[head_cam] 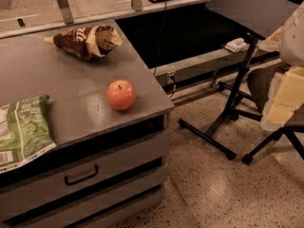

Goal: Move brown chip bag near green jalapeno chip bag

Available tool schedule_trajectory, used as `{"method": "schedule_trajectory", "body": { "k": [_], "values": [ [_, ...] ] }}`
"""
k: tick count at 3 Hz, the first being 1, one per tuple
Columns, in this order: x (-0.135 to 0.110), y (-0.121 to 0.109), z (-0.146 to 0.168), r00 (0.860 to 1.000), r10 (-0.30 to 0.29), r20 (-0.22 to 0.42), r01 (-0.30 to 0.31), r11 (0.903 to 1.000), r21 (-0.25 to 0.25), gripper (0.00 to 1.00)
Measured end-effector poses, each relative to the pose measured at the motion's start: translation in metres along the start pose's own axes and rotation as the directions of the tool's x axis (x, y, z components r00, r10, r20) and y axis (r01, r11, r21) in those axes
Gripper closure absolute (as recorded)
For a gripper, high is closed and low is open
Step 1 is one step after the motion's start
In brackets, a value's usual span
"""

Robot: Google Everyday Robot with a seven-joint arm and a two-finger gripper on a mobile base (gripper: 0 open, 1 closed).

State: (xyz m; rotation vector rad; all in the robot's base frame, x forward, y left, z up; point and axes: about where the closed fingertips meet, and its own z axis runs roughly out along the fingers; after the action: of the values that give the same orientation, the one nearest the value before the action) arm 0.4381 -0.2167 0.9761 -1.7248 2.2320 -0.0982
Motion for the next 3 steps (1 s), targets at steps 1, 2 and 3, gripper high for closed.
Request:
{"method": "schedule_trajectory", "body": {
  "k": [1, 2, 3],
  "values": [
    [0.0, 0.0, 0.0, 1.0, 0.0, 0.0, 0.0, 1.0, 0.0, 0.0],
    [-0.032, -0.041, 0.008, 0.995, -0.081, 0.052, 0.077, 0.995, 0.063, 0.0],
    [-0.09, -0.092, 0.02, 0.974, -0.187, 0.125, 0.169, 0.9759, 0.138, 0.0]
  ]
}}
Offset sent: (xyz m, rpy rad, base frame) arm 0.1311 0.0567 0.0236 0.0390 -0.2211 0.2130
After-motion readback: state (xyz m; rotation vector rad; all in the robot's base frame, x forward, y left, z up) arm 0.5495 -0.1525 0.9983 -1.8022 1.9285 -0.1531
